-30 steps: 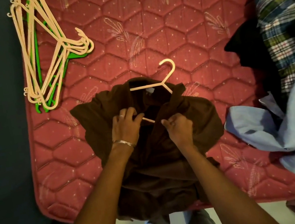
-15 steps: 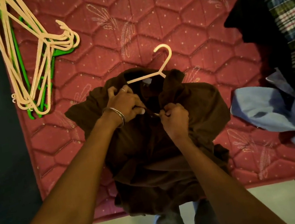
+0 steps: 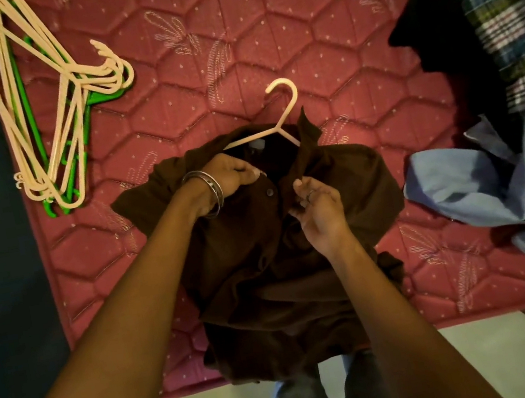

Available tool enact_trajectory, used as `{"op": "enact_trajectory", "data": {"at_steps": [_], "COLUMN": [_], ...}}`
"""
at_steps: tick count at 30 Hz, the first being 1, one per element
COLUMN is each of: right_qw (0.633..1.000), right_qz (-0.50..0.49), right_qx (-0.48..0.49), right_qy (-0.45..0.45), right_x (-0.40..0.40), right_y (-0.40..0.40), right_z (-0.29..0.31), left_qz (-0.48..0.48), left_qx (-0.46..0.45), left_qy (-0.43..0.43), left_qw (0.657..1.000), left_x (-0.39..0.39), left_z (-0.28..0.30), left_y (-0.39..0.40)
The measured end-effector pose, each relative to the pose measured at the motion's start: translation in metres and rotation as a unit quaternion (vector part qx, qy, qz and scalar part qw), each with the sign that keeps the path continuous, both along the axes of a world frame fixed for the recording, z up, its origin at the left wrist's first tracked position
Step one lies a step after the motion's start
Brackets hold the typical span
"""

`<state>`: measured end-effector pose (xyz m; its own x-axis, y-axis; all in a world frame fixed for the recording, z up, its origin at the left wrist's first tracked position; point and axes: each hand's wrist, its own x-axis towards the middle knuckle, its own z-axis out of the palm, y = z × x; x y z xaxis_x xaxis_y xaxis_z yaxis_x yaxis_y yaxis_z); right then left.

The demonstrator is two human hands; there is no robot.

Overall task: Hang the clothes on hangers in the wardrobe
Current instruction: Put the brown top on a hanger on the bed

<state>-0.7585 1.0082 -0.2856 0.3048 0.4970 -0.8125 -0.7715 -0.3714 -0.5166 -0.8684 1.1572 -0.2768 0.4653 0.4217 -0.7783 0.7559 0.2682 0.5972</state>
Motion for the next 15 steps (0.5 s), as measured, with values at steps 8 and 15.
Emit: {"op": "enact_trajectory", "data": {"at_steps": [8, 15], "right_qw": [0.995, 0.893], "right_qz": [0.025, 0.21], "right_qx": [0.033, -0.041], "right_qy": [-0.089, -0.396], "right_x": [-0.002, -0.009], "right_y": [-0.005, 0.004], "right_z": [0.005, -0.004], "left_qz": [0.032, 0.109], "left_qx": [0.033, 0.158], "left_qy": [0.017, 0.086], "left_qw": [0.999, 0.978], "left_x": [0.002, 0.018], "left_z": [0.004, -0.002], "left_y": [-0.012, -0.04]}}
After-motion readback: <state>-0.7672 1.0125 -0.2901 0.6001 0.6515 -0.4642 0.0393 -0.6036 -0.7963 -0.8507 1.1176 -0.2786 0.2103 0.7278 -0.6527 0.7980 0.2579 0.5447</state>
